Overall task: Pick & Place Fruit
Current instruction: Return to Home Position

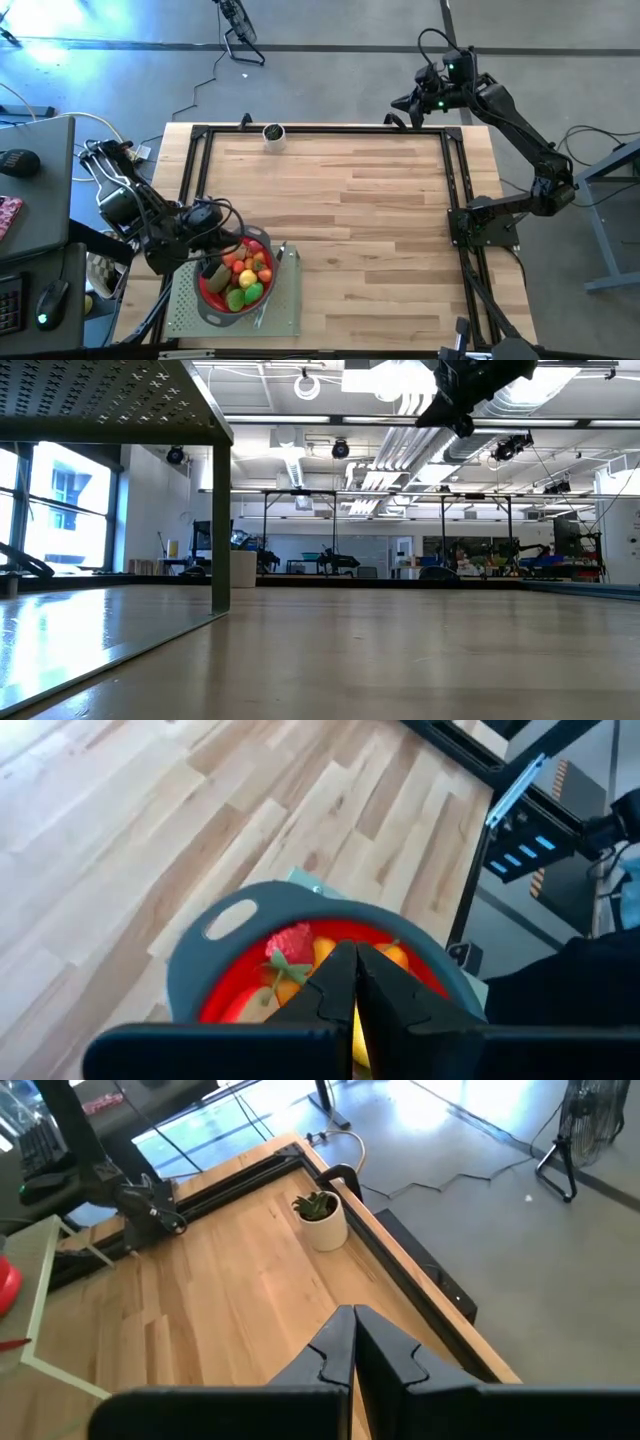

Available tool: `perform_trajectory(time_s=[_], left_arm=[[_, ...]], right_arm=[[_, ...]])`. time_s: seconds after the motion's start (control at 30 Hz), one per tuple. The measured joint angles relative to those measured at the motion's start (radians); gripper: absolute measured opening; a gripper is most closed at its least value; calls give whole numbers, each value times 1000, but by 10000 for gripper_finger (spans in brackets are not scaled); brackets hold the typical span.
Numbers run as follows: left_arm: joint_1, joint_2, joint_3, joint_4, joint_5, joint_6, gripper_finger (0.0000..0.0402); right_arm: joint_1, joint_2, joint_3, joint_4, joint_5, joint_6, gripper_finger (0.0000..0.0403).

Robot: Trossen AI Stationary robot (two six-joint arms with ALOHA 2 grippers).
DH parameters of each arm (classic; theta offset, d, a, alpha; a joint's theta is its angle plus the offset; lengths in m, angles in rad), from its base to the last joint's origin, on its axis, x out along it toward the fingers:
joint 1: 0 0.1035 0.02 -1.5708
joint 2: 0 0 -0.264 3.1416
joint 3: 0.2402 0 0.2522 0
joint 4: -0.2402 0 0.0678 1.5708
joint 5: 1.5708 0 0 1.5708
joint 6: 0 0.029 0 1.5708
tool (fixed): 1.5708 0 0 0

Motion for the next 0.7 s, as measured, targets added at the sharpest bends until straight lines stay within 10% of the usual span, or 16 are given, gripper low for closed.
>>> perform_trajectory(time_s=[0.7], left_arm=[[0, 30, 0, -1, -90, 184, 10]], right_arm=[[0, 0, 0, -21, -11, 274, 3]])
